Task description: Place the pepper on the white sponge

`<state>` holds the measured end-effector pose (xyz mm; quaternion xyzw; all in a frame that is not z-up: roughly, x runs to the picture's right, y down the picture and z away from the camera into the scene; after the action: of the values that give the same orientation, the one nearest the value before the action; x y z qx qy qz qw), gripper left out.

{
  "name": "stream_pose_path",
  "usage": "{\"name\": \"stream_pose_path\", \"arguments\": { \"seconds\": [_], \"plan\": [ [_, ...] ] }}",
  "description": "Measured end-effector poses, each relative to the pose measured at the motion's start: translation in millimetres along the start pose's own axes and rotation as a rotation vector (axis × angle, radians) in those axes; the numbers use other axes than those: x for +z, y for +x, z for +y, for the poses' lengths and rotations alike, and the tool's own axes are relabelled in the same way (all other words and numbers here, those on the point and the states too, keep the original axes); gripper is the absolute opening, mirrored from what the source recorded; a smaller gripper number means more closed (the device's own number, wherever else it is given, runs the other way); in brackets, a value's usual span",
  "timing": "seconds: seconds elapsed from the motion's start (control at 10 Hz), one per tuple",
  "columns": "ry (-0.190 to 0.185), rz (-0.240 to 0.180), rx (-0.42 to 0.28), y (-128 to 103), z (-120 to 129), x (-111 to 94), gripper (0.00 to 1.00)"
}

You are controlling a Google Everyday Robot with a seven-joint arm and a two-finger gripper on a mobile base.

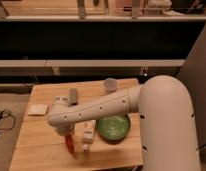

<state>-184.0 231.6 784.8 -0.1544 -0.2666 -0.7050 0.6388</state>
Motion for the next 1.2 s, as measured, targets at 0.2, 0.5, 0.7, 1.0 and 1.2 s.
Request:
{"name": "stream_pose_path", "arguments": {
  "seconds": [0.2,0.5,0.7,1.0,1.2],
  "plan": [
    [0.014,0.013,0.015,8.7,-1.5,-4.0,0.0],
    [0.026,0.023,0.018,15.6,-4.3,-7.1,0.0],
    [0.029,0.025,0.02,18.1,-5.8,-8.3,0.0],
    [0.032,0.024,0.025,22.0,-6.1,-8.5,0.0],
    [0.033,0.023,0.022,25.2,-8.7,-9.1,0.0]
  ]
}}
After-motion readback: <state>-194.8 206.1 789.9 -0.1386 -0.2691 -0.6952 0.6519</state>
